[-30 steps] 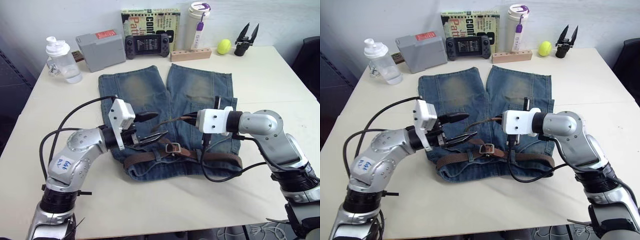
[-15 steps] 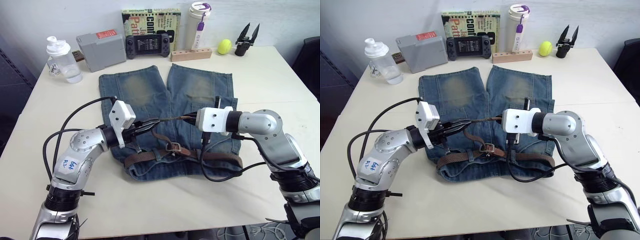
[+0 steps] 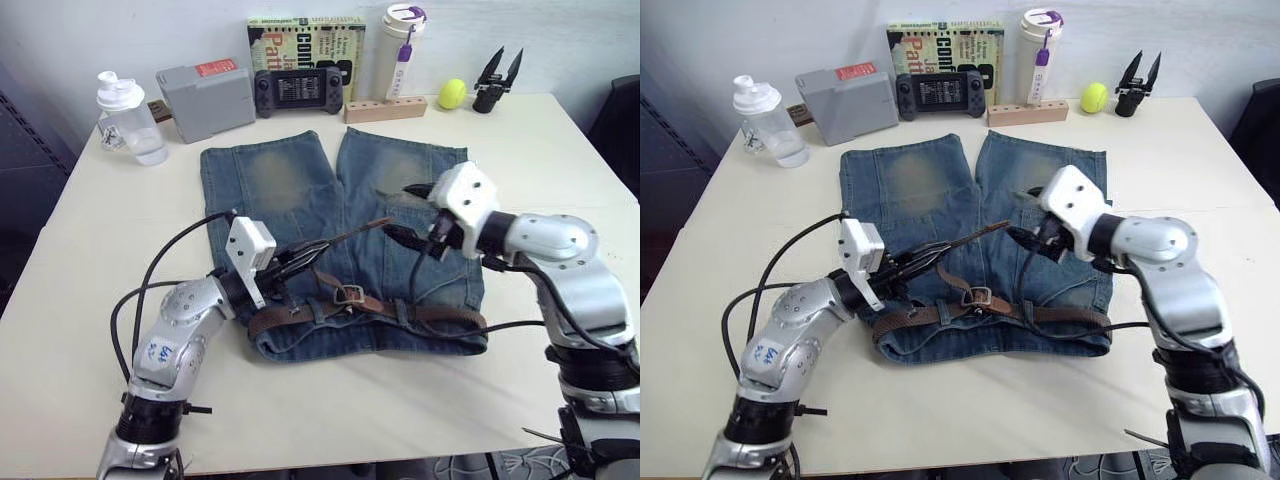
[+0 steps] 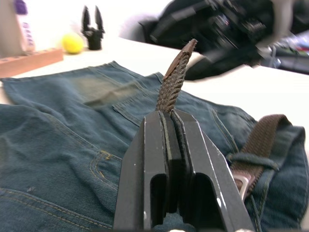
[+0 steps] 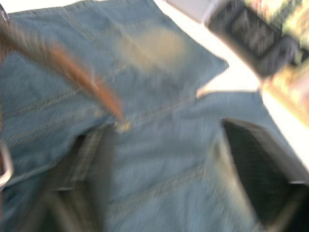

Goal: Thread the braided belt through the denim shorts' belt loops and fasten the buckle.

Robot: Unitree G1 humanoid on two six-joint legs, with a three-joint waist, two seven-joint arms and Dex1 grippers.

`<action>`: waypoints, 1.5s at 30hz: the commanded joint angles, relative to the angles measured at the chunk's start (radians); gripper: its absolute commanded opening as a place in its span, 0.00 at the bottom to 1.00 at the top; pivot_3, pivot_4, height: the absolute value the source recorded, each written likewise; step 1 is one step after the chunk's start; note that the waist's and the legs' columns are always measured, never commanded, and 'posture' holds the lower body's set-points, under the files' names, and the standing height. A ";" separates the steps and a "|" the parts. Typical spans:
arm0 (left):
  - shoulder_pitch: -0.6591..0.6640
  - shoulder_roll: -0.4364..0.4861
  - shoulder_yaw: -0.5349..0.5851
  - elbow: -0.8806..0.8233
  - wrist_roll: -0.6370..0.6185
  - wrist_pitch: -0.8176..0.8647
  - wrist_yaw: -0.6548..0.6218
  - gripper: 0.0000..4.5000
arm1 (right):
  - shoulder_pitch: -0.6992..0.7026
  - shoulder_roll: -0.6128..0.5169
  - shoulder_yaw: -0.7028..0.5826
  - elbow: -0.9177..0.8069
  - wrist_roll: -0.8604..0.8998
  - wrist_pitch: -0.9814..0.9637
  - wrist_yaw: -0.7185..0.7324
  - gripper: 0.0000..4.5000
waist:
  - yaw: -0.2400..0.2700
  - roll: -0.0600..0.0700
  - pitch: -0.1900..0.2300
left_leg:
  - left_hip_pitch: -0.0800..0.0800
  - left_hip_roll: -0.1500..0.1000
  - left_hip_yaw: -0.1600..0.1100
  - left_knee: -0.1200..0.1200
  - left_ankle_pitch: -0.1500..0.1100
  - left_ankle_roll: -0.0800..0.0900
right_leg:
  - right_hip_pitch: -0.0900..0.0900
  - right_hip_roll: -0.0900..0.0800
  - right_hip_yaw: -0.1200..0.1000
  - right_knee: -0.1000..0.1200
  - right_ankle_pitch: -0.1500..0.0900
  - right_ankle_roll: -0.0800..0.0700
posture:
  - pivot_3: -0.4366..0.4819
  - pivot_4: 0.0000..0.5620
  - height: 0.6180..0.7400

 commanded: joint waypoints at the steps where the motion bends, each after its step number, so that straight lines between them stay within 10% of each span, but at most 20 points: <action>1: 0.030 -0.024 0.025 -0.085 -0.031 -0.019 0.033 0.00 | 0.029 0.031 -0.058 -0.112 0.141 0.123 -0.011 0.96 | -0.001 0.000 0.000 | 0.000 0.000 0.000 0.000 0.000 0.000 | 0.000 0.000 0.000 0.000 0.000 0.000 | 0.48 0.27 0.85; 10: 0.078 -0.032 0.009 -0.125 -0.042 -0.009 0.039 0.00 | 0.104 0.141 0.095 -0.197 0.199 0.232 -0.138 0.02 | 0.001 0.000 0.000 | 0.001 0.000 -0.001 0.000 0.000 0.000 | 0.000 0.000 0.001 0.000 0.000 0.000 | 0.48 0.27 0.85; 27: 0.199 0.019 0.125 -0.215 -0.136 0.000 0.034 0.00 | 0.232 -0.008 0.456 -0.223 -0.013 0.234 -0.197 0.01 | -0.001 -0.001 -0.001 | 0.002 0.000 -0.002 0.000 0.000 0.000 | 0.001 0.000 0.001 -0.001 0.000 0.000 | 0.48 0.27 0.85; 36: 0.240 0.026 0.100 -0.221 -0.117 -0.014 0.042 0.00 | 0.192 0.148 0.061 -0.296 0.256 0.393 -0.232 0.01 | 0.000 -0.002 -0.002 | 0.002 0.000 -0.002 0.000 0.000 0.000 | 0.001 0.000 0.001 -0.001 0.000 0.000 | 0.48 0.27 0.85; 45: 0.243 0.022 0.078 -0.223 -0.108 -0.024 0.057 0.00 | 0.245 0.088 0.157 -0.299 0.210 0.383 -0.270 0.01 | -0.002 -0.002 -0.002 | 0.002 0.000 -0.001 -0.001 0.000 0.000 | 0.001 0.000 0.001 -0.001 0.000 0.000 | 0.48 0.27 0.85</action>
